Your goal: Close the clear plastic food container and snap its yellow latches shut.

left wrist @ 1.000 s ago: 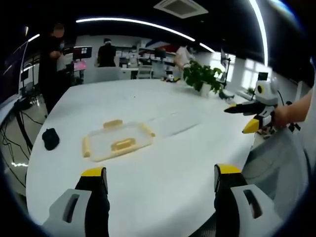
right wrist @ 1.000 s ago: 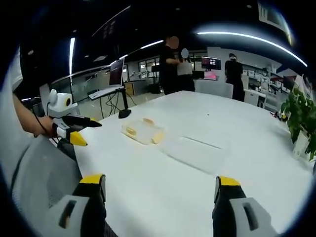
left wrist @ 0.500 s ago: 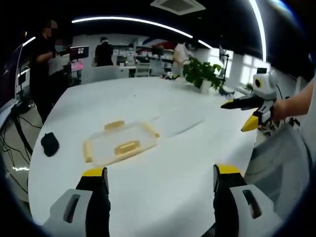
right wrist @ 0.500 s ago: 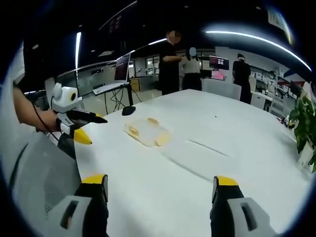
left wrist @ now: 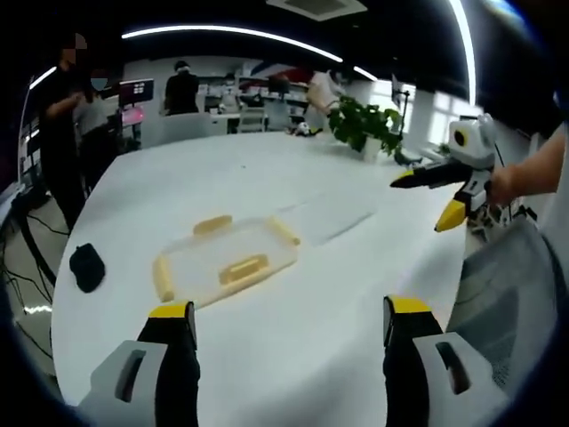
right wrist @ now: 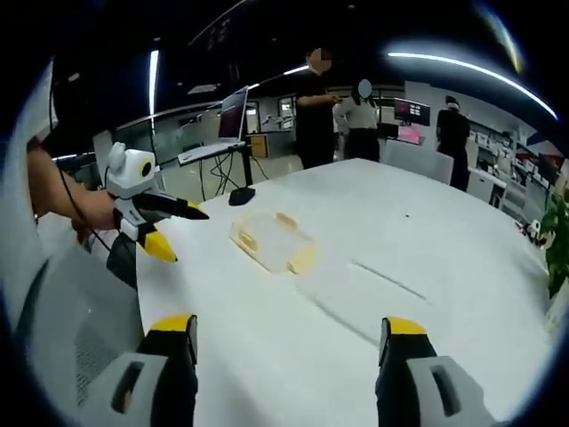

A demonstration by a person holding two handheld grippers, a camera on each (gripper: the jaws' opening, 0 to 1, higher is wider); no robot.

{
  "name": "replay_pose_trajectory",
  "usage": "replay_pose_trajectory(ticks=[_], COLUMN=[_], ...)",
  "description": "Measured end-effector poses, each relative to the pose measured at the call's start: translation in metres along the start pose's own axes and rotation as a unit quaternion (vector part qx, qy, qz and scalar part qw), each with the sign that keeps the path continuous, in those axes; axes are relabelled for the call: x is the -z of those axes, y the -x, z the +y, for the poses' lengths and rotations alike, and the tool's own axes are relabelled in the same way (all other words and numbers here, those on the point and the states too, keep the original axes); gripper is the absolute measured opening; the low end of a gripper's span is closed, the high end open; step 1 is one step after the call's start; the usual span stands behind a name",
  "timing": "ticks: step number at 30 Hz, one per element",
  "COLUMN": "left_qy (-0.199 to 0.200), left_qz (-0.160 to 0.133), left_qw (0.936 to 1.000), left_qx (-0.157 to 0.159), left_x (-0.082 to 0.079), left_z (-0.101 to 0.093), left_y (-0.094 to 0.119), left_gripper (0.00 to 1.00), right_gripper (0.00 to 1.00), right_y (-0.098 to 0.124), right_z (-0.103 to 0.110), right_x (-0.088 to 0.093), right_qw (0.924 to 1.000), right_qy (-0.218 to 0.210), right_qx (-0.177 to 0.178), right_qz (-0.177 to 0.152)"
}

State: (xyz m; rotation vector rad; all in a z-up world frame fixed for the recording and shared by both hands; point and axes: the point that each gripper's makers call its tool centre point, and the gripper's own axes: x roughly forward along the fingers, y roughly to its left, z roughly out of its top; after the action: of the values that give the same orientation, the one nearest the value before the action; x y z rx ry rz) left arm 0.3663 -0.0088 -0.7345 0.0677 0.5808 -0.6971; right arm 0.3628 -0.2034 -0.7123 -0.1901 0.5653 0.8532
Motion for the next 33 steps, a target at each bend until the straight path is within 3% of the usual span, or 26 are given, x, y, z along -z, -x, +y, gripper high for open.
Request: replay_pose_trajectory(ticks=[10,15,21,26,33], left_qy=[-0.007,-0.052,-0.076,-0.104,-0.163], left_qz=[0.013,0.037,0.045,0.052,0.082], left_qw=[0.9998,0.9977,0.9959,0.9926,0.9816], left_qx=[0.011,0.021,0.022,0.036,0.054], left_x=[-0.002,0.002,-0.002,-0.003,0.005], left_z=[0.021,0.031,0.043,0.048,0.057], left_y=[-0.006,-0.009,-0.012,-0.015,-0.017], left_gripper=[0.83,0.81,0.8,0.8,0.8], right_gripper=[0.81,0.79,0.75,0.74,0.73], right_y=[-0.024,-0.04,-0.054,-0.065,-0.081], right_z=[-0.006,-0.007,-0.006,-0.001,0.0], right_x=[-0.015,-0.023,-0.033,-0.034,-0.039], right_qw=[0.9996,0.9986,0.9975,0.9957,0.9918], right_qy=[0.021,0.04,0.052,0.065,0.093], right_qx=[-0.017,-0.033,-0.047,-0.062,-0.081], right_qz=[0.005,0.012,0.011,0.021,0.033])
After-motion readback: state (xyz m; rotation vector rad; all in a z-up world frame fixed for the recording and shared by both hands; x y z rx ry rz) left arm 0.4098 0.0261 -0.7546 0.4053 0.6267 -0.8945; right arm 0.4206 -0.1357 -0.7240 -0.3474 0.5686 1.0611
